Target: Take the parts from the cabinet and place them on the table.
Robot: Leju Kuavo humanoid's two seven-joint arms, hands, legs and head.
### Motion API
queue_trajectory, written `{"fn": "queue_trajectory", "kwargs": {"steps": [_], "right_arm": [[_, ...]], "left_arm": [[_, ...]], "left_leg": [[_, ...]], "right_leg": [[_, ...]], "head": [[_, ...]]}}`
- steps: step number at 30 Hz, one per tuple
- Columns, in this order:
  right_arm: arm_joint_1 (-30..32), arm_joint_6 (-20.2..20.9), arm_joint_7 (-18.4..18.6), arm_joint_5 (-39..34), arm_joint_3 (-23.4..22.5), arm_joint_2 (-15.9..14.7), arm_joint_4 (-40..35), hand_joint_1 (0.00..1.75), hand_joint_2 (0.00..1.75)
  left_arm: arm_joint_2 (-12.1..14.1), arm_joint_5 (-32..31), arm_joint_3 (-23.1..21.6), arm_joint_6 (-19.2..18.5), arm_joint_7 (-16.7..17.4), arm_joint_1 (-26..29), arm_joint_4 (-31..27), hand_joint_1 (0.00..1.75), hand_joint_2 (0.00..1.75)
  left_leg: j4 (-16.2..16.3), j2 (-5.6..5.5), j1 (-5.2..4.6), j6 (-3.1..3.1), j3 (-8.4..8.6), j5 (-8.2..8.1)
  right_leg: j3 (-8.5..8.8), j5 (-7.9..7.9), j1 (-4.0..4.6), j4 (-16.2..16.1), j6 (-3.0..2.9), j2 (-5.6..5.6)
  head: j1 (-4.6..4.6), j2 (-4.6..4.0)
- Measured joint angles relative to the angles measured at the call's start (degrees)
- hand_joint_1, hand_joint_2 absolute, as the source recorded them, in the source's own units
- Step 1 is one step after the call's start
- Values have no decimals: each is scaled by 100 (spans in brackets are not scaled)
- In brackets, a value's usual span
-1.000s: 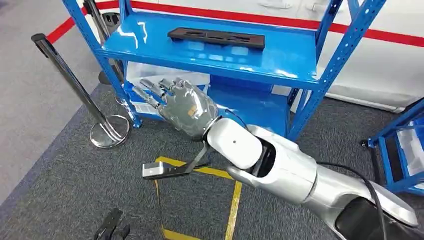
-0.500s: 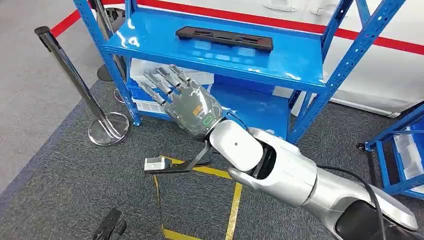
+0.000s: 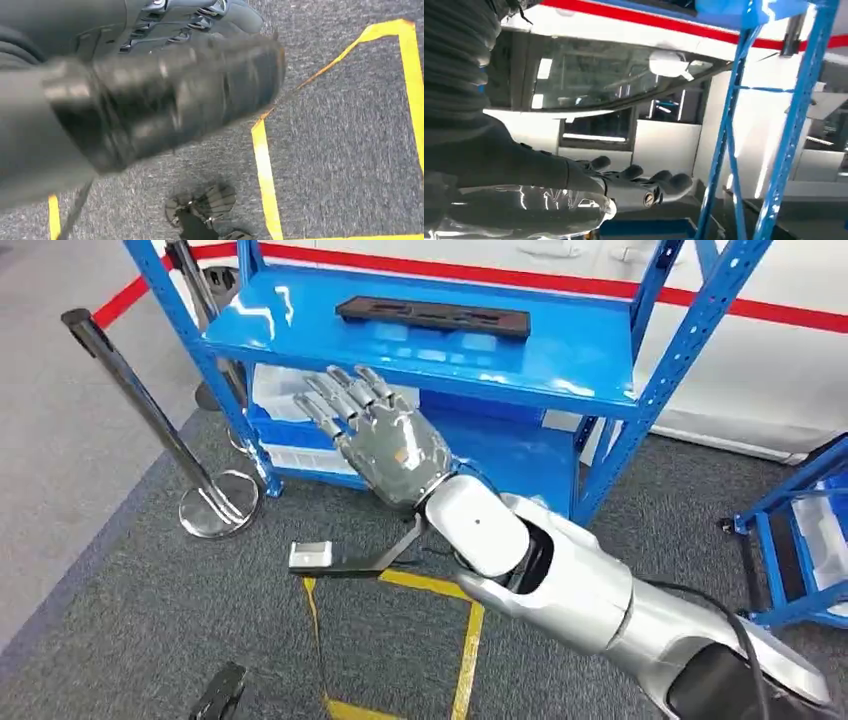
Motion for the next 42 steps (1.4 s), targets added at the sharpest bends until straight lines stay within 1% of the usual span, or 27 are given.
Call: {"fn": "queue_trajectory", "kwargs": {"steps": [1, 2, 3, 4, 6, 7, 8, 11, 13, 16, 18, 19, 20, 22, 23, 24, 27, 29, 30, 32, 33, 34, 35, 37, 38, 40, 42], "right_arm": [[10, 7, -13, -31, 11, 22, 20, 0, 175], [26, 20, -33, -128, 13, 28, 41, 0, 175], [42, 20, -44, -183, 13, 37, 61, 0, 175], [46, 20, -44, -234, 13, 39, 76, 0, 175], [45, 24, -44, -291, 13, 41, 83, 0, 175], [45, 26, -44, -308, 13, 50, 85, 0, 175], [44, 30, -44, -317, 13, 52, 87, 0, 175], [49, 41, -48, -321, 13, 55, 94, 0, 175], [44, 39, -48, -319, 11, 55, 94, 0, 175], [65, 41, -46, -310, 15, 55, 109, 0, 175], [102, 39, -46, -310, 15, 55, 133, 0, 175], [115, 39, -46, -310, 15, 55, 146, 0, 175], [115, 37, -48, -310, 17, 55, 157, 0, 175], [112, 26, -59, -295, 17, 55, 164, 0, 175], [114, 22, -61, -293, 17, 55, 168, 0, 175], [105, 15, -63, -286, 20, 63, 173, 0, 175], [121, -7, -76, -269, 24, 70, 199, 0, 175], [119, -33, -85, -244, 22, 94, 203, 0, 175], [110, -48, -90, -234, 22, 111, 205, 0, 175], [132, -48, -114, -221, 28, 122, 221, 0, 175], [166, -48, -116, -218, 31, 122, 232, 0, 175], [194, -48, -116, -216, 31, 122, 243, 0, 175], [206, -50, -120, -216, 35, 122, 251, 0, 175], [206, -52, -120, -210, 35, 125, 253, 0, 175], [210, -53, -122, -210, 35, 127, 258, 0, 175], [217, -66, -124, -210, 37, 135, 271, 0, 175], [226, -72, -124, -210, 39, 135, 275, 0, 175]], "left_arm": [[11, -18, 4, -26, -9, 7, 0, 0, 0], [13, -55, 4, -43, -20, 21, 0, 0, 0], [13, -78, 4, -61, -26, 33, 0, 0, 0], [13, -112, 4, -70, -35, 33, 0, 0, 0], [28, -157, 4, -79, -39, 27, 0, 0, 0], [26, -164, 4, -85, -39, 22, 0, 0, 0], [30, -166, 7, -92, -42, 21, 0, 0, 0], [28, -166, 7, -96, -46, 34, 0, 0, 0], [28, -186, 7, -107, -48, 27, 0, 0, 0], [28, -227, 4, -149, -55, 27, 0, 0, 0], [28, -234, 7, -166, -57, 35, 0, 0, 0], [28, -245, 6, -177, -57, 42, 0, 0, 0], [28, -245, 7, -181, -57, 46, 0, 0, 0], [26, -247, 6, -186, -63, 45, 0, 0, 0], [24, -247, 6, -188, -66, 52, 0, 0, 0], [22, -247, 4, -192, -70, 39, 0, 0, 0], [20, -258, 5, -190, -70, 45, 0, 0, 0], [20, -291, 7, -199, -72, 36, -2, 0, 0], [20, -291, 7, -199, -72, 27, 0, 0, 0], [20, -291, 7, -199, -70, 27, 0, 0, 0], [17, -291, 7, -201, -70, 44, 0, 0, 0], [13, -293, 7, -201, -68, 82, 0, 0, 0], [13, -295, 7, -201, -68, 102, 0, 0, 0], [13, -306, 7, -201, -68, 99, 0, 0, 0], [13, -310, 7, -201, -68, 106, 0, 0, 0], [13, -334, 4, -205, -66, 91, 0, 0, 0], [7, -350, 4, -203, -63, 99, 0, 0, 0]], "left_leg": [[505, 0, 5, -23, -250, -213], [807, 0, 5, -39, -415, -255], [775, 1, 12, -52, -422, -126], [498, 2, 22, -55, -295, 85], [-502, 4, 45, -49, 194, 572], [-764, -2, 30, -37, 340, 495], [-818, -23, 4, 37, 353, 512], [-811, -14, -3, 131, 345, 513], [-888, -7, 32, 210, 427, 514], [-886, -3, 24, 286, 445, 473], [-880, -3, 19, 298, 454, 454], [-877, -8, 18, 296, 470, 435], [-870, -13, 18, 287, 496, 411], [-856, -23, 16, 261, 597, 338], [-862, -23, 20, 245, 622, 303], [-834, -24, -18, 198, 616, 272], [-906, -11, 3, 105, 662, 246], [-797, 1, 13, 41, 685, 174], [-511, 1, 15, 13, 534, 78], [379, 2, 24, -34, -33, -184], [718, 2, 24, -52, -291, -222], [826, 2, 28, -64, -462, -99], [640, 2, 31, -66, -471, 152], [-281, 4, 34, -49, -197, 869], [-755, 9, 31, -14, -74, 1100], [-942, 0, -23, 78, 113, 822], [-922, 1, -15, 172, 123, 766]], "right_leg": [[-8, -4, 2, 8, -5, -2], [-16, -9, 2, 23, -10, -2], [-13, -23, -1, 32, -13, 0], [-10, -37, -5, 42, -6, 1], [10, -73, -14, 76, 29, 6], [4, -93, 17, 88, 63, 13], [-15, -97, 24, 110, 86, 28], [1, -86, 16, 70, 152, 27], [-70, -231, 16, 257, 227, 1], [-658, -670, -1, 1361, 259, -4], [-941, -745, -3, 1803, 263, -5], [-994, -642, -3, 1808, 258, -5], [-922, -433, -1, 1580, 241, -5], [-462, 157, 10, 580, 171, -5], [-314, 207, 29, 240, 123, -6], [-176, 114, 67, 101, 108, -11], [-171, 37, 79, 65, 48, 18], [15, 16, 11, -64, 3, 16], [67, -12, 6, -79, -29, 7], [147, -90, 8, -80, -56, 5], [200, -138, 8, -80, -58, 8], [270, -196, 8, -80, -54, 17], [347, -255, 7, -80, -46, 29], [536, -392, 5, -79, -11, 35], [589, -475, 5, -82, 16, 31], [569, -548, 36, -77, 92, 47], [636, -519, 37, -50, 123, 40]], "head": [[0, 0], [-2, 0], [-2, 0], [0, 0], [0, 0], [2, 0], [-2, 0], [0, 0], [13, 0], [31, 0], [33, -2], [33, 0], [33, 0], [35, 0], [35, 0], [26, 0], [33, 0], [26, 0], [-18, 0], [-11, 0], [-7, 0], [-11, 0], [-7, 0], [-9, 0], [-7, 0], [-15, 0], [-4, 0]]}}
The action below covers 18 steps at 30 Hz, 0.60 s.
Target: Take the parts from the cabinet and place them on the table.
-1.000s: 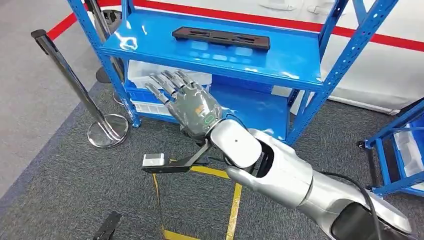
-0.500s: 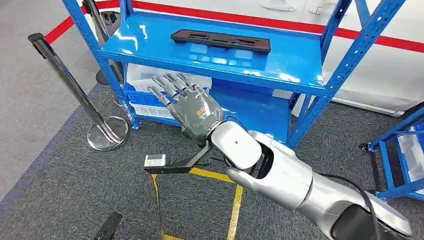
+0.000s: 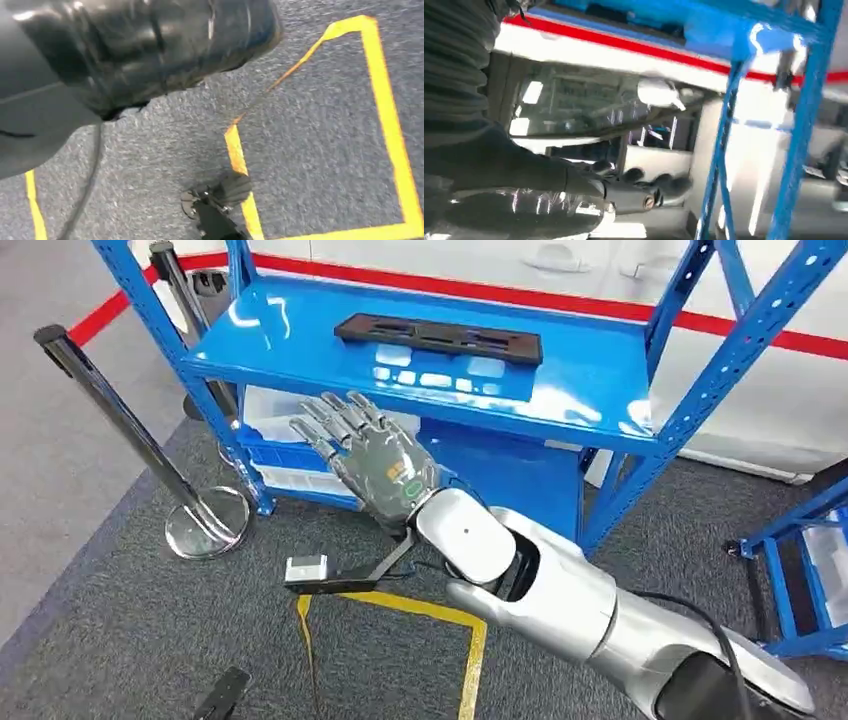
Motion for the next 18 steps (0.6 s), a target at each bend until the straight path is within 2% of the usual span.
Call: {"fn": "queue_trajectory", "kwargs": {"steps": [1, 3, 4, 6, 7, 8, 9, 10, 11, 12, 13, 14, 15, 16, 17, 18], "right_arm": [[-8, -4, 0, 0, 0, 0, -4, 0, 175], [-13, -7, 0, 2, 0, 0, -2, 0, 175], [-10, -7, 0, 2, 0, 0, 0, 0, 175], [30, -7, 2, 2, 0, -2, 15, 0, 175], [44, -7, 0, 2, 0, -2, 28, 0, 175], [53, -4, -4, 2, 0, -2, 37, 0, 175], [54, -4, -7, 2, 2, -2, 46, 0, 175], [53, -2, -7, 2, 2, -2, 52, 0, 175], [54, -2, -9, 2, 2, -2, 61, 0, 175], [55, 2, -13, 2, 9, -2, 85, 0, 175], [56, 7, -13, 0, 18, -2, 105, 0, 175], [67, 9, -15, 0, 22, 2, 107, 0, 175], [64, 22, -13, 0, 22, -4, 127, 0, 175], [51, 35, -11, -15, 22, -2, 136, 0, 175], [47, 39, -11, -20, 22, 18, 138, 0, 175], [43, 46, -9, -26, 22, 26, 151, 0, 175]], "left_arm": [[0, 0, 0, 0, 0, 3, 0, 0, 0], [0, -2, 0, 2, -2, 2, 0, 0, 0], [0, -2, 0, 2, -2, -6, 0, 0, 0], [0, -2, 0, 2, -2, 3, 0, 0, 0], [0, -2, 0, 2, -2, 11, 0, 0, 0], [0, -2, 0, 2, -2, 17, 0, 0, 0], [-2, -2, 0, -2, -2, 17, 0, 0, 0], [-11, -2, 0, -2, -2, 12, 0, 0, 0], [-13, -2, 0, -2, -2, 10, 0, 0, 0], [-18, -2, 0, -4, -2, 8, 0, 0, 0], [-18, -4, 0, -4, 2, 3, 0, 0, 0], [-18, -6, 0, -4, 7, -1, 0, 0, 0], [-18, -9, 0, -4, 2, -7, 0, 0, 0], [-13, -11, 0, -4, 2, -12, 0, 0, 0], [-9, -13, 0, -4, 4, -19, 0, 0, 0], [-15, -20, 0, -4, 0, -27, 0, 0, 0]], "left_leg": [[-12, -7, 17, 37, 69, -24], [-64, -10, 33, 109, 213, -105], [-64, -10, 33, 143, 263, -151], [-64, -11, 33, 141, 373, -257], [-64, -14, 34, 139, 438, -311], [-64, -19, 35, 134, 524, -371], [-64, -23, 35, 128, 625, -442], [-64, -26, 36, 116, 717, -506], [-65, -27, 35, 92, 801, -578], [-39, -33, 14, 56, 855, -639], [-34, -56, 10, 7, 838, -692], [-33, -46, 6, -41, 852, -730], [-30, -43, 15, -77, 910, -739], [-10, -40, 18, -86, 900, -729], [100, -17, 28, -100, 845, -752], [385, -8, 28, -126, 720, -742]], "right_leg": [[9, -2, 21, 46, 16, -1], [-280, 2, -7, 595, 68, -30], [-561, -106, -21, 1021, 99, -30], [-1108, -454, -41, 1679, 140, -32], [-1282, -542, -46, 1775, 145, -34], [-1351, -473, -51, 1662, 144, -39], [-1310, -226, -54, 1340, 134, -40], [-1215, 125, -53, 924, 114, -41], [-1113, 595, -51, 455, 88, -42], [-1128, 924, -27, 103, 50, -47], [-1109, 736, -4, 123, 4, -47], [-1067, 863, -5, 127, -32, -45], [-1061, 816, 3, 114, -80, -33], [-1025, 791, 2, 100, -114, -33], [-949, 773, -30, 68, -143, -28], [-896, 726, -31, 63, -191, -31]], "head": [[2, 0], [17, 0], [11, 0], [15, 0], [15, 0], [15, 0], [13, 0], [15, -2], [17, 0], [22, 0], [19, 0], [9, 0], [19, 0], [26, 0], [8, 0], [11, 0]]}}
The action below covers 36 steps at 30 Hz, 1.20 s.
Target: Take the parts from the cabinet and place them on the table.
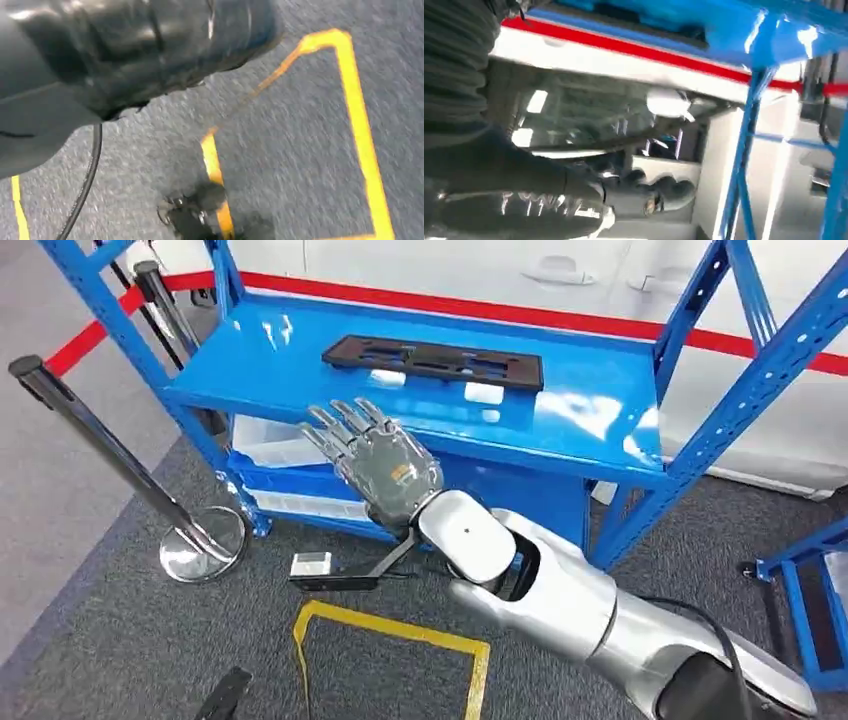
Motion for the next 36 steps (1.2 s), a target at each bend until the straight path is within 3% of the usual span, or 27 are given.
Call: {"fn": "queue_trajectory", "kwargs": {"steps": [1, 3, 4, 5, 6, 7, 9, 10, 11, 13, 14, 15, 16, 18, 19, 20, 21, 23, 25, 26, 28, 30, 31, 33, 34, 35, 36], "right_arm": [[-9, 11, 0, -7, 0, 4, 9, 0, 175], [4, 42, 9, -33, 0, 2, 35, 0, 175], [11, 72, 28, -53, 0, 2, 57, 0, 175], [12, 103, 44, -61, 0, 2, 74, 0, 175], [11, 111, 55, -72, 0, 2, 96, 0, 175], [11, 120, 70, -74, 0, 2, 109, 0, 175], [5, 264, 205, -35, 0, 0, 146, 0, 175], [-3, 330, 278, 9, 2, 0, 188, 0, 175], [-17, 370, 354, 64, 2, 0, 208, 0, 175], [-35, 407, 470, 151, 0, -7, 262, 0, 175], [-55, 420, 509, 171, -2, -13, 280, 0, 175], [-68, 422, 544, 192, -7, -42, 306, 0, 175], [-98, 428, 551, 206, -7, -53, 337, 0, 175], [-85, 457, 560, 214, -7, -88, 431, 0, 175], [-53, 459, 560, 214, -7, -111, 480, 0, 175], [-41, 461, 560, 216, -7, -125, 509, 0, 175], [-42, 461, 560, 219, -7, -133, 533, 0, 175], [-52, 461, 560, 221, -7, -136, 566, 0, 175], [-58, 466, 560, 221, -7, -149, 612, 0, 175], [-66, 472, 560, 221, -7, -149, 619, 0, 175], [-70, 511, 568, 221, -7, -157, 662, 0, 175], [-78, 529, 553, 221, -7, -138, 708, 0, 175], [-83, 538, 535, 221, -7, -122, 754, 0, 175], [-69, 542, 494, 221, 2, -70, 911, 0, 175], [-50, 531, 479, 219, 9, -44, 997, 0, 175], [-36, 520, 463, 205, 20, -24, 1082, 0, 175], [-31, 514, 439, 203, 31, 7, 1156, 0, 175]], "left_arm": [[0, 2, 0, 0, 0, -24, 0, 0, 0], [2, 2, 2, 0, 2, -27, 0, 0, 0], [0, 0, 2, 0, 2, -9, 0, 0, 0], [0, 0, 0, 0, 7, 22, 0, 0, 0], [2, 0, 2, 2, 7, 34, 0, 0, 0], [4, 0, 2, 4, 7, 30, 0, 0, 0], [9, 0, 2, 4, 7, 29, 2, 0, 0], [13, 0, 4, 4, 11, 23, 7, 0, 0], [11, -2, 4, 2, 7, 19, 7, 0, 0], [17, 0, 7, 9, 11, 31, 9, 0, 0], [17, 2, 7, 11, 11, 33, 9, 0, 0], [17, 2, 11, 11, 9, 29, 9, 0, 0], [17, 2, 15, 11, 9, 23, 9, 0, 0], [17, 0, 20, 13, 9, 18, 9, 0, 0], [17, 0, 20, 13, 9, 25, 9, 0, 0], [15, 0, 20, 13, 9, 34, 9, 0, 0], [13, 0, 22, 11, 11, 42, 9, 0, 0], [7, 0, 20, 11, 11, 38, 9, 0, 0], [7, 0, 22, 11, 11, 12, 9, 0, 0], [7, 0, 24, 11, 11, 9, 9, 0, 0], [7, -4, 24, 11, 13, 15, 9, 0, 0], [5, -35, 26, 11, 15, 5, 9, 0, 0], [7, -44, 26, 11, 15, -11, 9, 0, 0], [7, -52, 26, 11, 22, -37, 9, 0, 0], [7, -59, 26, 9, 31, -28, 9, 0, 0], [4, -72, 26, 9, 37, -13, 9, 0, 0], [4, -92, 26, 9, 42, -8, 9, 0, 0]], "left_leg": [[338, 2, 6, -30, -219, -80], [1013, 3, 10, -76, -729, -396], [1164, 3, 10, -74, -914, -502], [1092, 3, 10, -81, -977, -462], [831, 3, 9, -65, -952, -270], [446, 3, 8, -44, -865, 37], [-346, 2, -23, 70, -708, 790], [-362, 18, -68, 87, -703, 595], [-337, 15, -79, 108, -663, 672], [-351, 5, -95, 162, -656, 658], [-436, 24, -9, 182, -576, 676], [-479, 20, -19, 197, -516, 662], [-484, 25, -18, 243, -478, 632], [-472, 22, -19, 266, -414, 559], [-462, 18, -14, 266, -377, 511], [-447, 11, -9, 255, -340, 466], [-426, 4, -1, 243, -295, 415], [-374, -2, 24, 200, -173, 288], [-303, -8, -3, 107, -172, 186], [-311, -10, -1, 68, -210, 185], [-367, 5, 15, 14, -171, 172], [-288, 18, 27, -43, -169, 83], [-27, 19, 29, -61, -283, -35], [842, 16, 29, -83, -791, -335], [1187, 16, 28, -87, -1030, -388], [1297, 17, 28, -85, -1159, -320], [1167, 16, 28, -72, -1167, -130]], "right_leg": [[29, -33, 1, 4, -28, 0], [106, -117, 22, 6, -49, 5], [166, -171, 31, 9, -59, 14], [228, -226, 38, 15, -61, 31], [302, -287, 46, 26, -58, 40], [378, -346, 52, 33, -56, 43], [486, -457, 66, 21, -31, 40], [515, -483, 79, 45, 4, 52], [495, -512, 70, 51, 43, 63], [521, -550, 59, 19, 99, 62], [514, -605, 88, 31, 136, 53], [483, -657, 75, 168, 180, 15], [322, -788, 55, 474, 208, 8], [-216, -1037, 8, 1346, 258, 5], [-487, -1043, -17, 1673, 281, 3], [-593, -904, -38, 1680, 298, 1], [-574, -653, -54, 1464, 309, -3], [-274, 0, -69, 571, 312, -15], [-107, -6, -37, 258, 279, -10], [-74, -118, -26, 191, 197, -6], [-92, -138, -2, 183, 140, 18], [9, -157, -49, 113, 70, 20], [46, -179, -49, 103, 36, 14], [94, -220, -31, 103, -17, 6], [119, -245, -17, 104, -27, 6], [150, -271, -4, 104, -35, 10], [189, -298, 4, 104, -40, 21]], "head": [[-9, 0], [0, 0], [-4, 0], [-4, 0], [-4, 0], [-7, 0], [2, 0], [15, 0], [15, 0], [15, 0], [11, 0], [26, 0], [46, 0], [48, 0], [46, 0], [48, 0], [46, 0], [48, 0], [50, 0], [46, 0], [55, 0], [46, 0], [26, 0], [18, 0], [24, 0], [17, 0], [22, 0]]}}
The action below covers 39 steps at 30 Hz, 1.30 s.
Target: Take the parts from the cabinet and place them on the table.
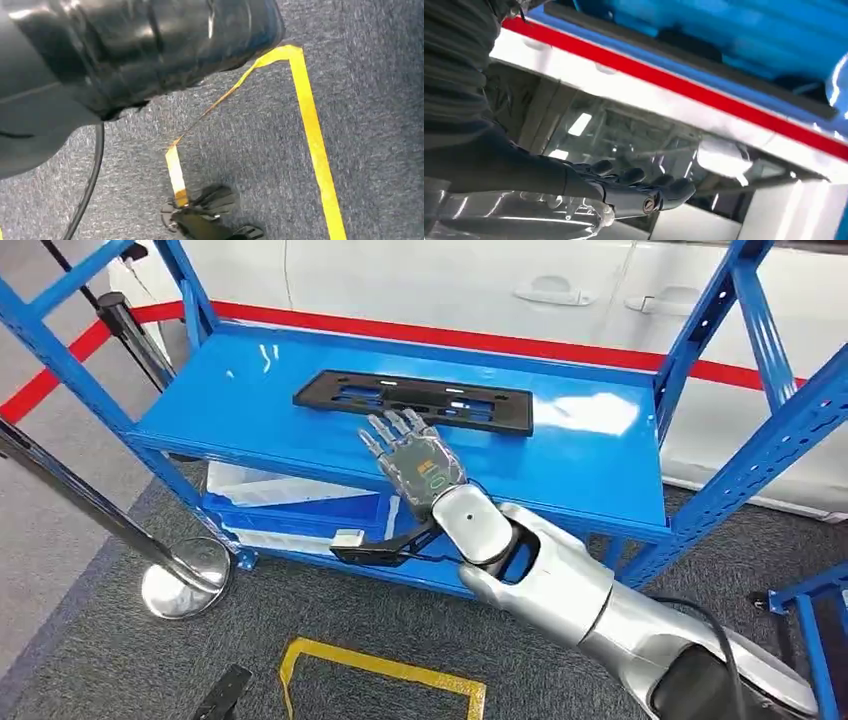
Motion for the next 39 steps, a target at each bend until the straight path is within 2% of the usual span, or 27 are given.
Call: {"fn": "queue_trajectory", "kwargs": {"steps": [2, 3, 5, 7, 8, 9, 10, 12, 13, 14, 15, 16, 18, 19, 20, 23, 25, 26, 28, 29, 30, 31, 33, 34, 35, 38, 39], "right_arm": [[-4, -4, -59, -13, 11, 59, 118, 0, 175], [-8, -4, -109, -41, 11, 100, 172, 0, 175], [-11, -2, -175, -74, 15, 164, 277, 0, 175], [17, 0, -203, -37, 35, 221, 369, 0, 175], [15, 0, -210, 2, 52, 268, 410, 0, 175], [20, -2, -210, 35, 57, 295, 439, 0, 175], [13, 0, -216, 59, 63, 312, 472, 0, 175], [19, 2, -251, 101, 77, 358, 588, 0, 175], [47, 9, -267, 116, 105, 382, 657, 0, 175], [80, 7, -295, 131, 122, 402, 710, 0, 175], [89, -4, -341, 144, 153, 439, 791, 0, 175], [88, -17, -376, 144, 162, 488, 852, 0, 175], [86, -59, -439, 127, 166, 586, 948, 0, 175], [81, -87, -455, 116, 166, 635, 1000, 0, 175], [80, -101, -463, 114, 170, 697, 1040, 0, 175], [92, -107, -468, 109, 175, 763, 1152, 0, 175], [86, -114, -468, 111, 175, 817, 1195, 0, 175], [78, -116, -468, 111, 177, 857, 1210, 0, 175], [90, -116, -468, 111, 177, 889, 1254, 0, 175], [98, -116, -470, 111, 181, 898, 1274, 0, 175], [102, -116, -468, 111, 190, 903, 1309, 0, 175], [101, -118, -476, 111, 190, 907, 1331, 0, 175], [90, -120, -500, 112, 190, 944, 1368, 0, 175], [83, -124, -503, 111, 192, 955, 1388, 0, 175], [66, -125, -505, 111, 192, 968, 1403, 0, 175], [68, -153, -522, 111, 197, 990, 1464, 0, 175], [66, -175, -520, 111, 199, 1003, 1486, 0, 175]], "left_arm": [[0, -6, 0, 0, 2, -13, 0, 0, 0], [0, -7, 0, 0, 4, -16, 0, 0, 0], [2, -6, 0, -2, 15, -24, 4, 0, 0], [2, -9, 0, -4, 20, -32, 4, 0, 0], [2, -9, 0, -7, 24, -13, 4, 0, 0], [-2, -9, 0, -7, 26, -4, 4, 0, 0], [-2, -11, 2, -7, 26, -8, 4, 0, 0], [-7, -15, 2, -9, 26, -24, 4, 0, 0], [-9, -24, 2, -9, 26, -23, 4, 0, 0], [-15, -28, 2, -9, 26, -19, 4, 0, 0], [-24, -31, 2, -13, 31, -17, 4, 0, 0], [-30, -44, 2, -20, 39, -18, 4, 0, 0], [-44, -63, 2, -31, 48, -29, 4, 0, 0], [-46, -70, 2, -35, 52, -33, 4, 0, 0], [-48, -76, 2, -35, 59, -45, 4, 0, 0], [-57, -83, 2, -37, 59, -38, 4, 0, 0], [-61, -87, 2, -37, 59, -42, 4, 0, 0], [-61, -90, 2, -39, 59, -50, 4, 0, 0], [-61, -89, 2, -39, 59, -45, 4, 0, 0], [-61, -90, 2, -39, 59, -34, 4, 0, 0], [-61, -87, 2, -39, 61, -20, 4, 0, 0], [-63, -90, 2, -39, 61, -17, 4, 0, 0], [-61, -90, 2, -39, 59, -28, 4, 0, 0], [-61, -90, 4, -37, 59, -36, 4, 0, 0], [-61, -90, 4, -39, 59, -45, 4, 0, 0], [-63, -96, 4, -39, 61, -34, 4, 0, 0], [-61, -98, 4, -39, 61, -29, 4, 0, 0]], "left_leg": [[-859, 0, -10, 61, 294, 628], [-1323, 0, -30, 110, 451, 846], [-1503, -11, -95, 169, 579, 739], [-1511, -14, -110, 184, 560, 705], [-1551, -13, -103, 198, 577, 711], [-1627, 8, -27, 231, 652, 737], [-1662, -1, -27, 243, 700, 729], [-1659, -1, -27, 298, 743, 693], [-1654, -1, -27, 305, 762, 672], [-1644, -6, -22, 303, 777, 650], [-1624, -11, -12, 293, 791, 621], [-1595, -15, -1, 272, 802, 588], [-1508, -19, 26, 217, 832, 493], [-1476, -25, 11, 175, 813, 450], [-1407, -25, -15, 130, 782, 421], [-1474, -24, 14, 55, 811, 433], [-1314, -6, 26, 2, 765, 300], [-1004, -5, 24, -11, 616, 147], [-101, -7, 25, -34, 123, -172], [117, -7, 25, -39, -20, -198], [151, -7, 25, -35, -98, -93], [-82, -7, 25, -25, -30, 117], [-995, -7, 23, 13, 379, 658], [-1357, -9, 17, 33, 522, 713], [-1483, -13, -40, 52, 627, 641], [-1482, -28, -54, 123, 616, 627], [-1552, -22, -7, 162, 662, 653]], "right_leg": [[101, -65, 21, 2, 3, 10], [139, -100, 23, -1, 10, 9], [109, -116, 40, 2, 44, 22], [100, -110, 20, -32, 83, 8], [116, -117, 27, -49, 110, 8], [86, -186, 31, 21, 151, -13], [24, -272, 36, 196, 190, -24], [-400, -615, 1, 1015, 231, -29], [-623, -705, -16, 1381, 250, -30], [-786, -688, -33, 1583, 265, -30], [-816, -543, -53, 1513, 279, -31], [-732, -314, -68, 1245, 285, -34], [-351, 215, -96, 338, 291, -42], [-278, 92, -84, 236, 292, -38], [-225, 64, -68, 104, 254, -22], [-231, 60, -46, 130, 185, -1], [-152, 59, -81, 66, 114, -5], [-134, 47, -81, 60, 81, -9], [-105, 22, -59, 61, 43, -11], [-95, 12, -52, 61, 32, -11], [-74, -5, -44, 63, 29, -7], [-52, -18, -42, 63, 31, -1], [10, -56, -41, 64, 50, 9], [26, -73, -43, 59, 73, 11], [6, -82, -10, 67, 101, 19], [36, -71, -28, 1, 185, 14], [61, -92, 8, -3, 222, 16]], "head": [[0, 0], [0, 0], [2, 0], [13, 0], [0, 0], [7, 0], [19, 0], [17, 0], [20, 0], [17, 0], [22, 0], [17, 0], [22, 0], [19, 0], [15, 0], [9, 0], [-2, 0], [-33, 0], [-31, 0], [-31, 0], [-31, 0], [-31, 0], [-33, 0], [-28, 0], [-33, 0], [-28, 0], [-17, 0]]}}
